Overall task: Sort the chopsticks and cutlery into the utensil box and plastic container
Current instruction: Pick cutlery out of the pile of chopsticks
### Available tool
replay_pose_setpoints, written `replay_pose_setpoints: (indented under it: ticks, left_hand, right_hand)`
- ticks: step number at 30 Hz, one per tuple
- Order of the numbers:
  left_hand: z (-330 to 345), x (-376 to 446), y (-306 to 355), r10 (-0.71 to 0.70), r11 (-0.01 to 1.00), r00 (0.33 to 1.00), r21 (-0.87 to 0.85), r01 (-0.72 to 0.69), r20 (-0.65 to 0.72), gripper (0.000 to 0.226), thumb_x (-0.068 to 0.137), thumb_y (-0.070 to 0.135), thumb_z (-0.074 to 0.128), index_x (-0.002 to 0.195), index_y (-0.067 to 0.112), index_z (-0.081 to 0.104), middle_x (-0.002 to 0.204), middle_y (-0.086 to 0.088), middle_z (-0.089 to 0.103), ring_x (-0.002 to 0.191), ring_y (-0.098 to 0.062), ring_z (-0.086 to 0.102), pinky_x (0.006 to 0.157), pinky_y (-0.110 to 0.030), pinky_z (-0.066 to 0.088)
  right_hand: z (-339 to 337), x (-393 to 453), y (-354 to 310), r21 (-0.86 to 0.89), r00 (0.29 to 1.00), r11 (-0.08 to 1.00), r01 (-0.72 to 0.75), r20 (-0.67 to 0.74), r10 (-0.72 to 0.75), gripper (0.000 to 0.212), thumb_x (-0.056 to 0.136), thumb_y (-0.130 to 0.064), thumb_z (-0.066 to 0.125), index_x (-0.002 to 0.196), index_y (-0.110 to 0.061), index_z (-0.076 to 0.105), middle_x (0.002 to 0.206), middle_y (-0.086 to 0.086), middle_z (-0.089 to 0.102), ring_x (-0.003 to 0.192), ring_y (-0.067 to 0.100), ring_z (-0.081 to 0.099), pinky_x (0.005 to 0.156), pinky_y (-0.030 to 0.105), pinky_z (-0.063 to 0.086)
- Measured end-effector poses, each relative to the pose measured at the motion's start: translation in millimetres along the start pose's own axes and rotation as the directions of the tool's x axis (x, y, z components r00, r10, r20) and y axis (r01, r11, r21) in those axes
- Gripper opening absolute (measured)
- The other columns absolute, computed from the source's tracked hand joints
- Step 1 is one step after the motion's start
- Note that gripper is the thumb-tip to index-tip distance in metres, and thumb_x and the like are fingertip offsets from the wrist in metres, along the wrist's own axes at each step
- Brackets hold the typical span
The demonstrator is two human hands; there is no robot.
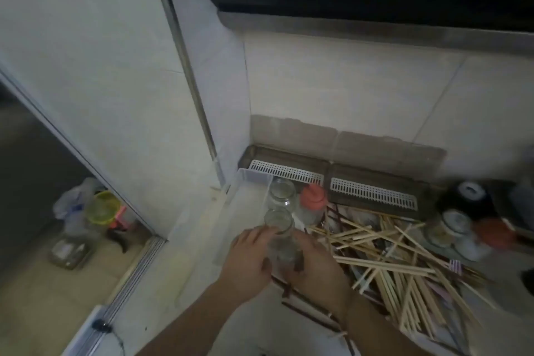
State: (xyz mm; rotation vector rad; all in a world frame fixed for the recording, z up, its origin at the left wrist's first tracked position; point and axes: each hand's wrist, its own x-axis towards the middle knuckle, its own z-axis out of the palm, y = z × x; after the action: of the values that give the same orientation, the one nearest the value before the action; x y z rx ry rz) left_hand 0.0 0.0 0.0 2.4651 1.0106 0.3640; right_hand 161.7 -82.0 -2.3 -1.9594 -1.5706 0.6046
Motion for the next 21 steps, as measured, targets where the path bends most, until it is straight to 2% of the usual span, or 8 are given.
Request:
replay_pose_setpoints:
  ticks: [3, 6, 8, 10, 12, 15, 18, 21]
  left_hand:
    - [4, 5, -2, 0.072, 0.993, 0.997, 0.098, -0.069, -0.027, 0.061, 0.068, 0.034, 0.050, 0.128, 0.030, 0.044, 0.114, 0.008, 0.063, 0.102, -0.019, 0.061, 0.090, -0.032, 0.047]
    - [5, 10, -5, 0.124, 0.987, 0.990, 0.108, -0.117, -0.061, 0.062, 0.065, 0.036, 0.053, 0.126, 0.030, 0.047, 0.110, 0.009, 0.063, 0.100, -0.019, 0.060, 0.090, -0.030, 0.038]
    - [1, 12, -2, 0.166, 0.985, 0.983, 0.064, -0.162, -0.075, 0.066, 0.065, 0.037, 0.060, 0.130, 0.030, 0.047, 0.118, 0.010, 0.059, 0.106, -0.020, 0.056, 0.092, -0.031, 0.036]
    - [-3, 17, 9, 0.253, 0.966, 0.962, -0.034, -0.258, -0.104, 0.074, 0.066, 0.037, 0.068, 0.136, 0.029, 0.044, 0.128, 0.011, 0.053, 0.117, -0.016, 0.049, 0.097, -0.030, 0.036]
    - [-2, 23, 25, 0.313, 0.926, 0.945, -0.191, -0.325, -0.091, 0.083, 0.068, 0.030, 0.075, 0.142, 0.029, 0.039, 0.136, 0.017, 0.046, 0.126, -0.007, 0.044, 0.103, -0.023, 0.035]
    - [13, 38, 63, 0.294, 0.883, 0.956, -0.390, -0.262, 0.022, 0.085, 0.074, 0.035, 0.074, 0.141, 0.054, 0.027, 0.137, 0.032, 0.041, 0.126, 0.011, 0.039, 0.102, -0.011, 0.034]
    - [40, 51, 112, 0.277, 0.800, 0.958, -0.568, -0.190, 0.070, 0.072, 0.074, 0.035, 0.075, 0.128, 0.065, 0.038, 0.124, 0.030, 0.057, 0.116, 0.008, 0.053, 0.096, -0.017, 0.045]
    - [64, 58, 166, 0.255, 0.797, 0.963, -0.583, -0.157, 0.089, 0.057, 0.069, 0.042, 0.075, 0.119, 0.055, 0.051, 0.112, 0.032, 0.061, 0.106, 0.011, 0.058, 0.086, -0.007, 0.043]
  right_hand:
    - [17, 12, 6, -0.100, 0.999, 0.995, -0.022, 0.032, 0.025, 0.057, 0.071, -0.054, 0.053, 0.126, -0.038, 0.046, 0.117, -0.015, 0.059, 0.107, 0.006, 0.056, 0.085, 0.026, 0.049]
    - [15, 15, 5, -0.024, 0.999, 0.999, -0.044, 0.015, 0.045, 0.049, 0.072, -0.046, 0.057, 0.120, -0.038, 0.051, 0.110, -0.012, 0.065, 0.100, 0.008, 0.061, 0.081, 0.026, 0.051]
    - [4, 14, 3, 0.074, 0.998, 0.995, -0.061, 0.024, 0.060, 0.044, 0.072, -0.042, 0.065, 0.114, -0.038, 0.053, 0.106, -0.015, 0.067, 0.096, 0.004, 0.063, 0.081, 0.027, 0.052]
    - [-13, 7, 6, 0.187, 0.995, 0.978, -0.093, -0.014, 0.097, 0.048, 0.067, -0.034, 0.075, 0.111, -0.038, 0.054, 0.103, -0.019, 0.067, 0.093, -0.002, 0.062, 0.081, 0.024, 0.051]
    - [-39, -6, 9, 0.290, 0.985, 0.950, -0.111, -0.096, 0.145, 0.051, 0.065, -0.024, 0.081, 0.109, -0.034, 0.059, 0.102, -0.019, 0.067, 0.091, -0.001, 0.063, 0.077, 0.021, 0.050]
    - [-84, -34, 19, 0.402, 0.962, 0.906, -0.133, -0.167, 0.215, 0.050, 0.068, -0.017, 0.084, 0.110, -0.029, 0.061, 0.103, -0.021, 0.065, 0.091, 0.000, 0.063, 0.074, 0.015, 0.048]
    - [-120, -68, 36, 0.447, 0.925, 0.882, -0.149, -0.253, 0.284, 0.052, 0.071, -0.031, 0.082, 0.116, -0.035, 0.057, 0.112, -0.024, 0.063, 0.104, 0.000, 0.060, 0.082, 0.022, 0.051]
    - [-137, -104, 56, 0.514, 0.829, 0.837, -0.188, -0.373, 0.416, 0.065, 0.067, -0.049, 0.078, 0.125, -0.039, 0.050, 0.120, -0.021, 0.059, 0.110, 0.001, 0.058, 0.080, 0.022, 0.052]
